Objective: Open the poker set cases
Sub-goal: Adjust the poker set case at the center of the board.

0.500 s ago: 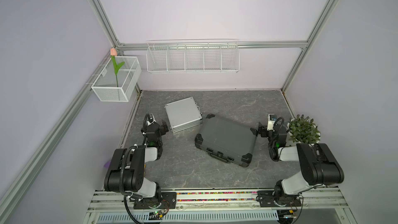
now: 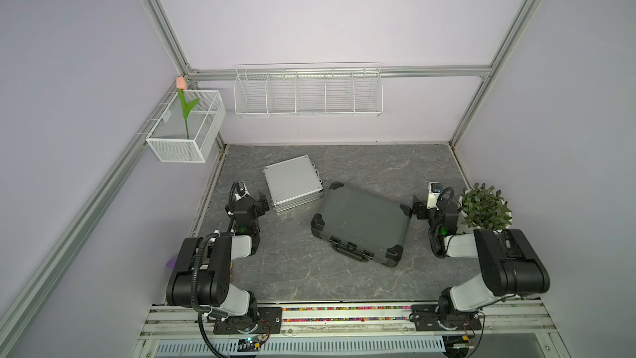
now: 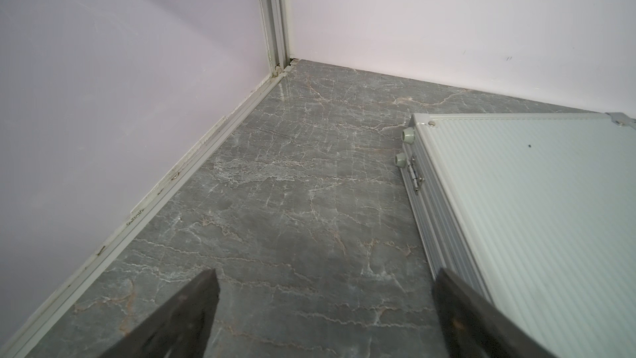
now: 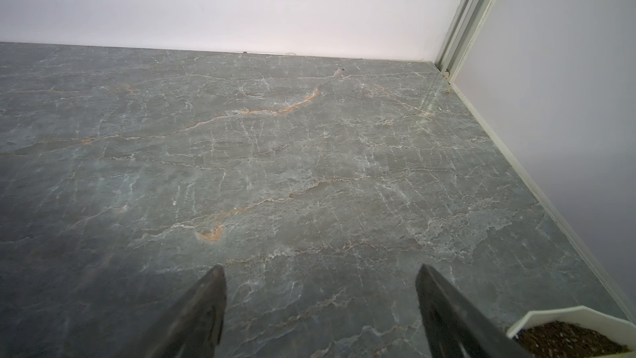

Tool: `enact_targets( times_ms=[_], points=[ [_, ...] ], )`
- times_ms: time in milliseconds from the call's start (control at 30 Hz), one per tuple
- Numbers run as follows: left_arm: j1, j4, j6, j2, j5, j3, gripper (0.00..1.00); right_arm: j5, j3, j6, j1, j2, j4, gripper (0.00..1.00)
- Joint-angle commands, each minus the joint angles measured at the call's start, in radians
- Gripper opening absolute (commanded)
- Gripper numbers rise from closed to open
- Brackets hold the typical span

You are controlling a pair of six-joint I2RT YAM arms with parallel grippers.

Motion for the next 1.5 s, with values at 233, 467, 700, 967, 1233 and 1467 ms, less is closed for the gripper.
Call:
enact_targets(
  times_ms=[233,467,700,967,1233,1467],
  points=[
    [0.003,0.000,0.010,0.000,0.003,0.024,0.99,-0.020,0.010,-0.015,-0.002,0.000,0.011,0.88],
    [0.004,-0.002,0.009,-0.001,0.003,0.026,0.99,-0.020,0.010,-0.015,-0.001,0.001,0.011,0.89],
    [0.003,-0.025,0.016,-0.022,-0.004,0.035,0.89,-0.018,0.006,0.000,-0.013,-0.002,0.011,0.88],
    [-0.012,-0.352,0.013,-0.233,-0.064,0.132,0.82,0.074,-0.041,-0.030,0.032,-0.132,-0.001,0.91],
    [-0.074,-0.575,-0.047,-0.378,0.003,0.249,0.82,0.136,0.006,-0.052,0.126,-0.357,-0.257,0.92],
    [-0.150,-0.838,-0.204,-0.314,0.151,0.430,0.83,0.031,0.198,0.212,0.185,-0.538,-0.767,0.96]
  ],
)
